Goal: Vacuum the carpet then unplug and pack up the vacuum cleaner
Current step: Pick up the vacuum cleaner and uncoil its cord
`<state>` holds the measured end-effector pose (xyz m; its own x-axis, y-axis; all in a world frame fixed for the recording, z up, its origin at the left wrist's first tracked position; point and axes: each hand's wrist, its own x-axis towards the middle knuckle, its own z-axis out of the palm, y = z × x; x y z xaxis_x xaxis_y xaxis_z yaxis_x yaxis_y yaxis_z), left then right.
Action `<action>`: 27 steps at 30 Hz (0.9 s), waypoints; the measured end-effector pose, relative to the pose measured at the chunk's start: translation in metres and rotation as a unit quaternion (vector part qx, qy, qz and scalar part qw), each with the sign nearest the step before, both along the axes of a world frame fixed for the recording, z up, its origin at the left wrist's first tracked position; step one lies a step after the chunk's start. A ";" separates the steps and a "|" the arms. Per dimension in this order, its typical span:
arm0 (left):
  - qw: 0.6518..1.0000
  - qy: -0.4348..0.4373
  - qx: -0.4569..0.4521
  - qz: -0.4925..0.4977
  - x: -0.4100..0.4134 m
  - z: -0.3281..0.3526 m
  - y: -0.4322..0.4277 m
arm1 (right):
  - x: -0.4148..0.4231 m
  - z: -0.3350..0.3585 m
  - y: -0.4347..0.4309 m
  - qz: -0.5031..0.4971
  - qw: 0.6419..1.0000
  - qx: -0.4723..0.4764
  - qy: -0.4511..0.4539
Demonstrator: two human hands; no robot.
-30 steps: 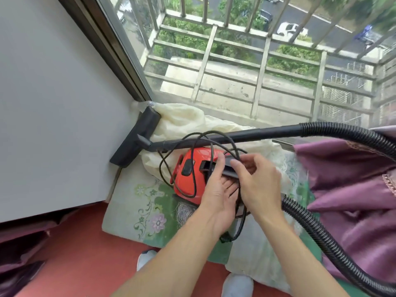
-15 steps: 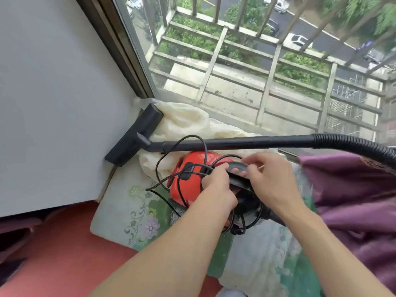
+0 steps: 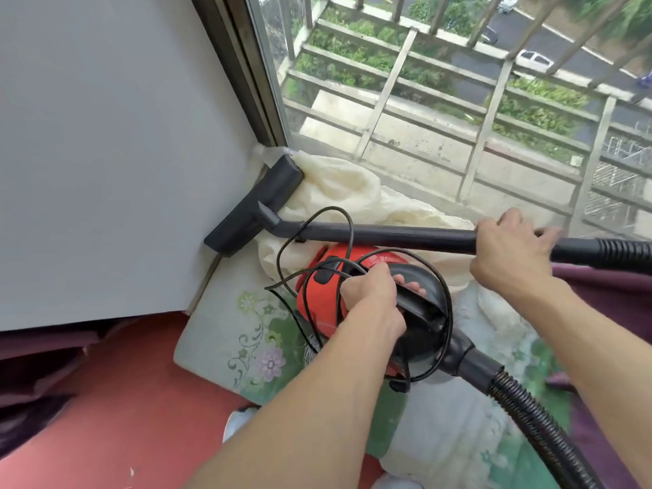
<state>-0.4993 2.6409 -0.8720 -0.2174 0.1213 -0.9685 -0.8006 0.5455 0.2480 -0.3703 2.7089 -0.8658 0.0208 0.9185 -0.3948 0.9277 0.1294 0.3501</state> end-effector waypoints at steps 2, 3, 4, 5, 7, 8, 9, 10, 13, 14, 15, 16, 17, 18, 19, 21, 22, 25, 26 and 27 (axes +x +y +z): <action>1.000 0.004 0.004 -0.016 -0.003 -0.002 -0.004 | 0.001 0.007 -0.006 0.026 0.999 -0.036 0.004; 1.000 0.005 0.005 -0.027 -0.006 -0.004 -0.008 | 0.002 0.012 -0.012 0.040 0.997 -0.058 0.019; 0.999 0.005 0.005 -0.035 -0.009 -0.004 -0.013 | 0.002 0.016 -0.018 0.053 0.995 -0.077 0.039; 0.999 0.004 0.006 -0.041 -0.012 -0.005 -0.018 | 0.002 0.021 -0.026 0.064 0.992 -0.091 0.060; 0.999 0.006 0.006 -0.045 -0.019 -0.002 -0.029 | 0.001 0.033 -0.043 0.079 0.987 -0.098 0.094; 0.999 0.011 0.004 -0.044 -0.023 0.001 -0.035 | -0.001 0.039 -0.052 0.089 0.986 -0.096 0.105; 0.999 0.014 0.002 -0.043 -0.027 0.005 -0.042 | -0.004 0.046 -0.061 0.099 0.985 -0.090 0.113; 0.999 0.014 -0.002 -0.040 -0.032 0.010 -0.049 | -0.007 0.053 -0.071 0.106 0.984 -0.084 0.117; 0.999 0.002 -0.013 -0.039 -0.042 0.028 -0.074 | -0.017 0.078 -0.097 0.104 0.983 -0.075 0.130; 0.999 0.000 -0.018 -0.046 -0.044 0.035 -0.082 | -0.021 0.086 -0.105 0.101 0.982 -0.079 0.136; 0.998 -0.003 -0.022 -0.055 -0.045 0.042 -0.089 | -0.024 0.094 -0.113 0.097 0.982 -0.085 0.140; 0.998 -0.009 -0.026 -0.062 -0.045 0.051 -0.094 | -0.026 0.103 -0.119 0.093 0.981 -0.091 0.142; 0.997 -0.014 -0.027 -0.069 -0.044 0.062 -0.097 | -0.027 0.113 -0.126 0.089 0.981 -0.095 0.145; 0.996 -0.016 -0.027 -0.079 -0.044 0.074 -0.100 | -0.027 0.123 -0.131 0.085 0.980 -0.099 0.151; 0.995 -0.017 -0.027 -0.090 -0.045 0.087 -0.103 | -0.027 0.133 -0.136 0.082 0.979 -0.102 0.158; 0.993 -0.022 -0.028 -0.111 -0.046 0.118 -0.110 | -0.026 0.156 -0.145 0.083 0.978 -0.103 0.163; 0.993 -0.023 -0.026 -0.116 -0.048 0.134 -0.114 | -0.025 0.169 -0.150 0.086 0.977 -0.103 0.164; 0.992 -0.015 -0.025 -0.127 -0.050 0.181 -0.129 | -0.025 0.207 -0.164 0.079 0.977 -0.104 0.169; 0.992 -0.009 -0.024 -0.127 -0.050 0.195 -0.133 | -0.025 0.221 -0.168 0.075 0.977 -0.102 0.169; 0.992 -0.004 -0.021 -0.128 -0.049 0.208 -0.138 | -0.025 0.235 -0.174 0.071 0.978 -0.099 0.170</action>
